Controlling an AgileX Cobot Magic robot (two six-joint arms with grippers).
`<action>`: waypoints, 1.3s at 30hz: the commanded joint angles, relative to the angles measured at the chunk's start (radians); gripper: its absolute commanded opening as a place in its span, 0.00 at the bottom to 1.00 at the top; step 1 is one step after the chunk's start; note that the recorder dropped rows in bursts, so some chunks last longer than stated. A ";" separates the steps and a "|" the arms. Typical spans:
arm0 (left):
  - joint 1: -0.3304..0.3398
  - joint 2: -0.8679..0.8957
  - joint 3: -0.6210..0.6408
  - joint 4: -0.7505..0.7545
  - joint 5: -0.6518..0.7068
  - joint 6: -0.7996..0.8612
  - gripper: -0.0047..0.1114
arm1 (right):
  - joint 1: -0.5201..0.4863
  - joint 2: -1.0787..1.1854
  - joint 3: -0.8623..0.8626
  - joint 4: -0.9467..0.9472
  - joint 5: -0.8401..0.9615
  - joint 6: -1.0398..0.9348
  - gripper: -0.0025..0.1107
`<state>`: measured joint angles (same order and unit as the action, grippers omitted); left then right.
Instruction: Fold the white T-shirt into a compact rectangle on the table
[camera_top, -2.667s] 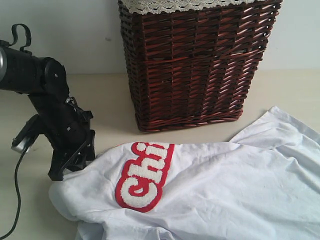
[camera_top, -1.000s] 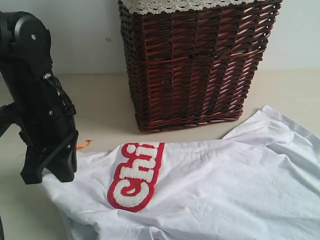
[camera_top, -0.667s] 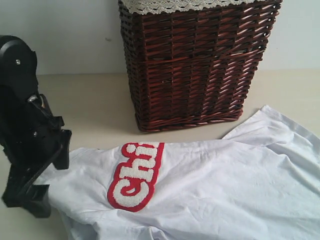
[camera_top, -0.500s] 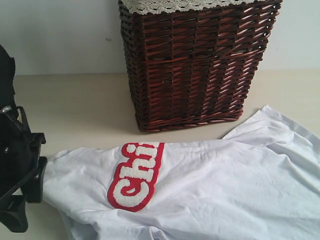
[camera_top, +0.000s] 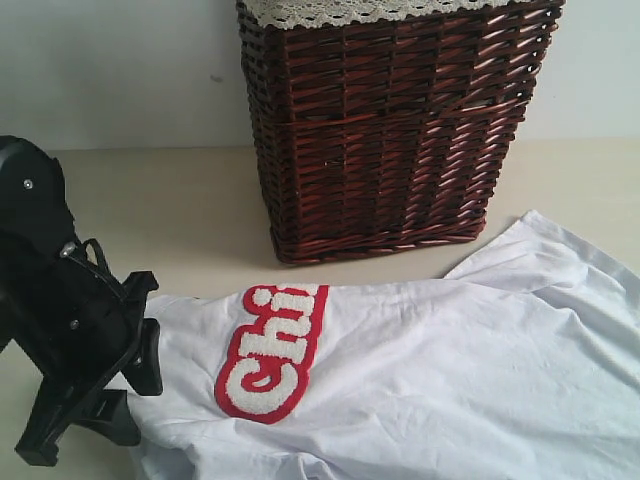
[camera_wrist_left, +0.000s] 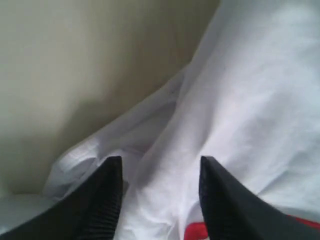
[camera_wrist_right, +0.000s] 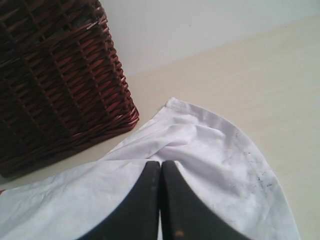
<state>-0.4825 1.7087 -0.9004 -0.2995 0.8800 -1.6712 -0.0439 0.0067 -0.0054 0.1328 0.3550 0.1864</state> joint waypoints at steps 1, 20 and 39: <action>-0.007 0.029 0.005 -0.018 -0.004 0.004 0.37 | -0.003 -0.007 0.005 -0.003 -0.007 -0.001 0.02; -0.007 -0.271 0.005 -0.418 0.300 -0.072 0.04 | -0.003 -0.007 0.005 -0.003 -0.007 -0.001 0.02; -0.102 -0.230 0.151 -0.679 0.341 -0.190 0.04 | -0.003 -0.007 0.005 -0.003 -0.007 -0.001 0.02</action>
<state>-0.5549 1.4627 -0.7817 -0.9051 1.2028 -1.8482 -0.0439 0.0067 -0.0054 0.1328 0.3550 0.1864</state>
